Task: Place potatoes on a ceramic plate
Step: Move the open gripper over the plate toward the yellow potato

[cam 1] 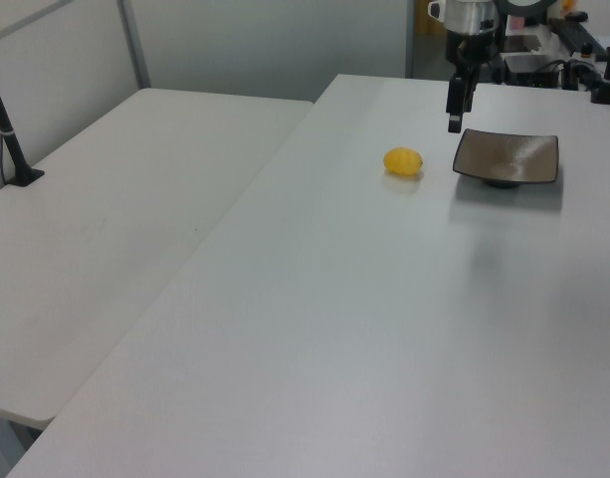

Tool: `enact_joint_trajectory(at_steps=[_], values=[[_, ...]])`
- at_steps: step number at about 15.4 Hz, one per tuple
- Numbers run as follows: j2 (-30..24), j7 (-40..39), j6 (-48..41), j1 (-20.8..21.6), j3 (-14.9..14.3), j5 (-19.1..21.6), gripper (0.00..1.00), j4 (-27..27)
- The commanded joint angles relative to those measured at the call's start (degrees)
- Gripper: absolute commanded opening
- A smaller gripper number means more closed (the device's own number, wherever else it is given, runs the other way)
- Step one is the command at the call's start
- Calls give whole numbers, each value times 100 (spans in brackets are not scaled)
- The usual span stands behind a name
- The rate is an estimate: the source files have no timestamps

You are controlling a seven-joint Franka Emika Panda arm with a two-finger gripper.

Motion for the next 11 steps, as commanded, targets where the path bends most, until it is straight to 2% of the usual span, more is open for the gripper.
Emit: enact_joint_trajectory(at_steps=[1, 8, 11], values=[[-167, -65, 127, 16, -54, -42, 100, -154], [-97, -73, 180, 16, -54, -50, 100, -146], [17, -65, 460, 16, -54, -50, 100, -76]])
